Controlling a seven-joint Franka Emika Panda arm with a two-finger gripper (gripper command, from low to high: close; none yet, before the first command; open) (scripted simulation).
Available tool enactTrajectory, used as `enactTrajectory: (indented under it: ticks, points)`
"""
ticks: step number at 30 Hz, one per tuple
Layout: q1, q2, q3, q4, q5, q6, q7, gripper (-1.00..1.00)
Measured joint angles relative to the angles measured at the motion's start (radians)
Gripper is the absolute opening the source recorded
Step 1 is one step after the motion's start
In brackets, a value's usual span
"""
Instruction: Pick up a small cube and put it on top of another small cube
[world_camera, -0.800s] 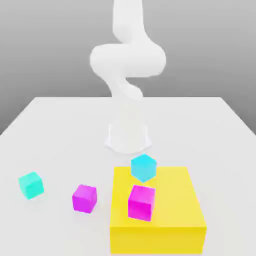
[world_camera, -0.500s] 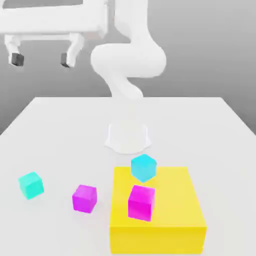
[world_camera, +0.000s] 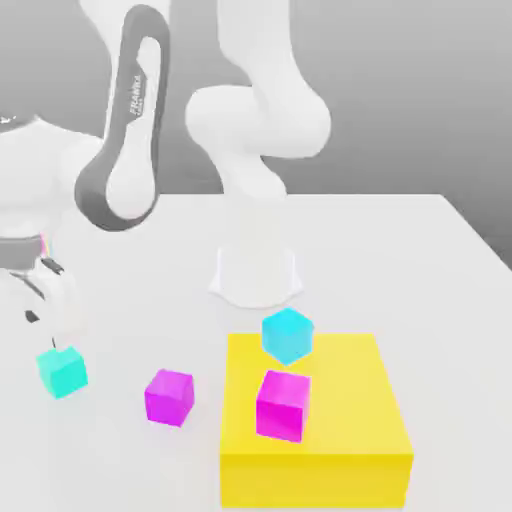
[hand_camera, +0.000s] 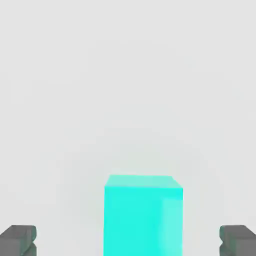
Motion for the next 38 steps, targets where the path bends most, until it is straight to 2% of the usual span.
enactTrajectory:
  ticks: [3,4,11,17,25,29,31,34,35,38]
  points:
    - [-0.089,0.108,0.110,0.022,0.098,0.083,-0.075,0.00]
    - [-0.120,0.139,0.145,0.028,0.120,0.107,-0.092,-1.00]
    - [-0.127,0.144,0.153,0.029,0.120,0.111,-0.092,-1.00]
    - [-0.045,-0.050,0.029,-0.012,-0.080,-0.036,0.060,-1.00]
    - [0.296,-0.241,0.217,0.095,-0.155,-0.326,0.296,-1.00]
    - [0.409,-0.324,0.334,0.155,-0.170,-0.468,0.405,-1.00]
    - [0.442,-0.315,0.376,0.164,-0.177,-0.469,0.439,-1.00]
    - [0.457,-0.234,0.387,0.139,-0.188,-0.364,0.455,-1.00]
    - [0.458,-0.219,0.387,0.134,-0.189,-0.344,0.457,1.00]
    - [0.458,-0.219,0.387,0.134,-0.189,-0.344,0.457,1.00]
